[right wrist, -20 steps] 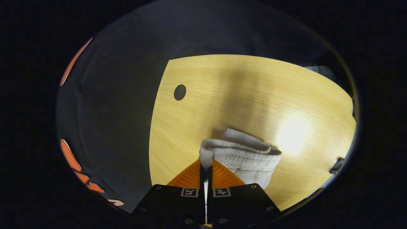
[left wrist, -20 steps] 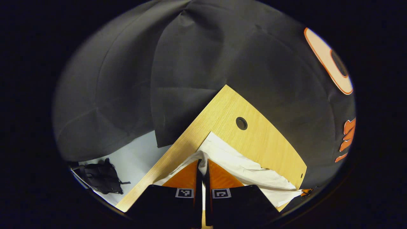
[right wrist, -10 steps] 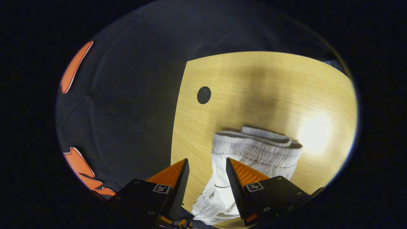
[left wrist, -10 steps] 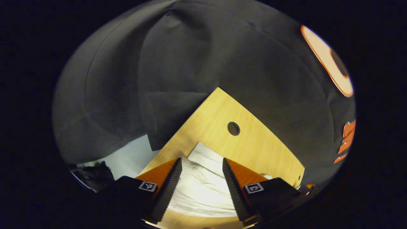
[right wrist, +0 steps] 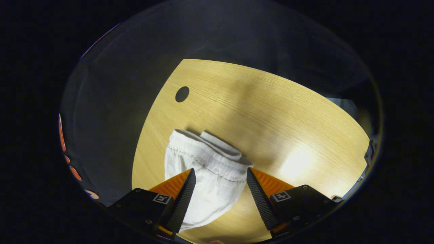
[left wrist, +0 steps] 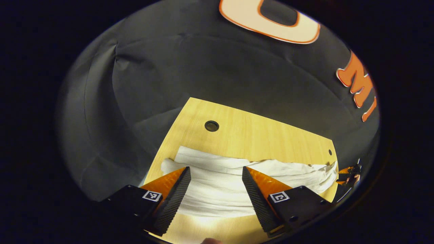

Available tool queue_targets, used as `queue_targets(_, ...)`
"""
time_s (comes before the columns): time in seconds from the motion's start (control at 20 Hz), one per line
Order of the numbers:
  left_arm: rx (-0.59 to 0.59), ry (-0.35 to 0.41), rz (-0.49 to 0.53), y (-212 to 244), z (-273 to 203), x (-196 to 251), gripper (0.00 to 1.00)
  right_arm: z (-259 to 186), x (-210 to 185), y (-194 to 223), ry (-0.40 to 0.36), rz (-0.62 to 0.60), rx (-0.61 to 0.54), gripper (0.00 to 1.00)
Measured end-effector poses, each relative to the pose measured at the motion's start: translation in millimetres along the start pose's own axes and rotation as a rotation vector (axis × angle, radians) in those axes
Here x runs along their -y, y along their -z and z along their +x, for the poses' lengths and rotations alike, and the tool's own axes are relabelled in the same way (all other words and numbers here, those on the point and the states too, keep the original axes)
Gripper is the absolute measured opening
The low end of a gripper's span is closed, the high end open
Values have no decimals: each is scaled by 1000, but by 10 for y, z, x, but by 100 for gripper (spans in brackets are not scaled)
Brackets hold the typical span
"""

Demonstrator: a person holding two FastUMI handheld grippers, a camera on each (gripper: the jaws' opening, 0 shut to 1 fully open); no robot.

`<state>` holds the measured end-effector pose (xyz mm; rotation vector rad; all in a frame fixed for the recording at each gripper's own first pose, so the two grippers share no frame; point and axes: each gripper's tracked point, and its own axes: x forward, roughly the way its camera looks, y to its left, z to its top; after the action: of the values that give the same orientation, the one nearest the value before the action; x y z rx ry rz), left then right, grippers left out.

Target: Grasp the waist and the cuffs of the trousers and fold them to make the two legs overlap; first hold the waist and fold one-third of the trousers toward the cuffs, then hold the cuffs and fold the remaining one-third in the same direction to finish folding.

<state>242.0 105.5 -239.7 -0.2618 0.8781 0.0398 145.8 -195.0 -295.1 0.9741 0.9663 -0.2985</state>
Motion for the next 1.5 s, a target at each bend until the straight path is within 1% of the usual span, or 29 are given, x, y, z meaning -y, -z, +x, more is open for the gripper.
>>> queue_targets(0.05, 4, 6, 10, 72, -48, 123, 100, 62, 58, 44, 21, -7, -13, 91)
queue_targets(0.15, 11, 4, 21, 229, -199, 319, 99, 217, 110, 94, 31, -10, -34, 92)
queue_targets(0.2, 35, 1, 1, 309, -285, 388, 100, 269, 128, 73, 40, -14, -27, 92)
queue_targets(0.25, 27, -2, -1, 526, -412, 461, 99, 306, 128, 36, 33, -25, -7, 91)
queue_targets(0.3, 29, -32, 29, 661, -482, 471, 100, 364, 80, -30, 4, -62, 37, 89)
queue_targets(0.35, 36, -45, 38, 731, -563, 515, 100, 385, 127, -45, 24, -92, 65, 87)
queue_targets(0.4, 40, -36, 32, 806, -615, 637, 100, 432, 127, -74, 38, -95, 89, 63)
queue_targets(0.45, 28, -22, 34, 964, -640, 745, 100, 474, 50, -55, -5, -71, 96, 40)
queue_targets(0.5, 6, -21, 40, 1131, -655, 825, 99, 516, -17, -22, -67, -78, 84, 27)
queue_targets(0.55, -4, -21, 44, 1218, -660, 896, 100, 535, -30, -11, -85, -72, 77, 12)
queue_targets(0.6, -15, -11, 43, 1276, -663, 937, 100, 512, -32, -13, -82, -66, 81, 10)
queue_targets(0.65, -15, -4, 41, 1330, -672, 970, 100, 463, -61, -52, -77, -78, 115, 8)
queue_targets(0.7, -20, 4, 41, 1361, -671, 1006, 99, 394, -122, -79, -97, -91, 146, 7)
queue_targets(0.75, -20, 7, 43, 1408, -698, 1005, 99, 280, -184, -86, -128, -100, 172, 7)
queue_targets(0.8, -26, 13, 48, 1432, -707, 996, 100, 55, -383, -112, -182, -102, 220, 5)
queue_targets(0.85, -13, 28, 55, 1399, -698, 978, 96, -153, -544, -102, -212, -126, 262, 5)
queue_targets(0.9, -9, 33, 57, 1371, -691, 960, 100, -260, -596, -102, -225, -152, 290, 5)
queue_targets(1.0, -20, 55, 59, 1365, -695, 939, 100, -559, -731, -14, -243, -228, 363, 5)
queue_targets(1.1, -15, 73, 52, 1350, -690, 932, 99, -810, -944, 70, -278, -315, 427, 5)
queue_targets(1.15, -17, 81, 45, 1350, -674, 929, 99, -903, -1012, 83, -288, -343, 446, 6)
queue_targets(1.2, -18, 88, 38, 1371, -652, 852, 100, -1041, -1090, 101, -317, -372, 469, 6)
queue_targets(1.3, -23, 90, 18, 1389, -639, 703, 100, -1436, -1110, 92, -356, -412, 486, 5)
queue_targets(1.4, -27, 91, 2, 1433, -628, 518, 100, -1799, -1175, -52, -373, -463, 502, 5)
queue_targets(1.5, -34, 97, -9, 1445, -622, 372, 100, -1998, -1305, -6, -388, -511, 507, 5)
